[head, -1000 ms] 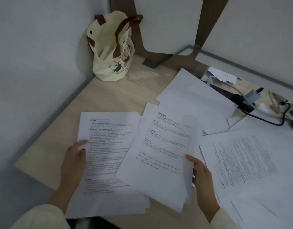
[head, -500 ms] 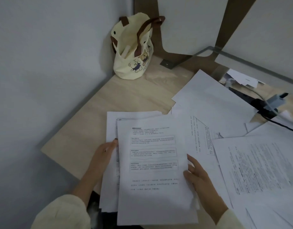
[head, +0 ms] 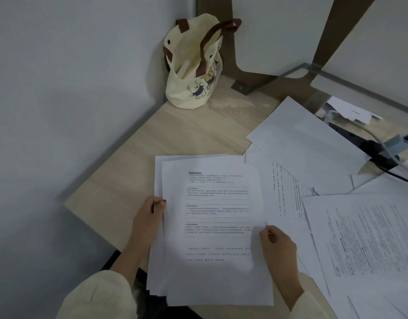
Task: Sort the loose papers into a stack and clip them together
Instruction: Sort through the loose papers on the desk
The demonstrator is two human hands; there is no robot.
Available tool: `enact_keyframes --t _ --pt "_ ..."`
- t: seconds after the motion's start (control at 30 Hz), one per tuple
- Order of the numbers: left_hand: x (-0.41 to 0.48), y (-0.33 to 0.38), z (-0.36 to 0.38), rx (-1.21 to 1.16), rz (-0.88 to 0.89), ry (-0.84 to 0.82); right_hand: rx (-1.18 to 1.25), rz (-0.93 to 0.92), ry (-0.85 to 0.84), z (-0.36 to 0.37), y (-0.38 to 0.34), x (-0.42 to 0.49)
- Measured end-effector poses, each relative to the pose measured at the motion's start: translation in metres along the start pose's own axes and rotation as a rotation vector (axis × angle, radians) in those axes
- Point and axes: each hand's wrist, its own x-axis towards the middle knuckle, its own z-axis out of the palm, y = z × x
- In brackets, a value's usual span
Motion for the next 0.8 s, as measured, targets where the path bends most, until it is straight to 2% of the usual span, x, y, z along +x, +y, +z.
enact_keyframes --t 0.3,0.43,0.6,0.8 --pt "0.005 0.003 -0.006 0.009 0.001 0.061 0.035 0.081 0.098 -0.028 0.017 0.010" --pt "0.001 0.007 -0.002 -0.080 -0.009 0.105 0.017 0.054 0.007 -0.019 0.010 0.009" --pt "-0.010 0.016 0.005 -0.267 -0.031 0.067 -0.006 -0.038 -0.113 0.008 -0.003 0.007" --pt "-0.003 0.006 0.003 -0.160 -0.065 -0.007 -0.002 -0.115 -0.340 0.022 -0.017 0.001"
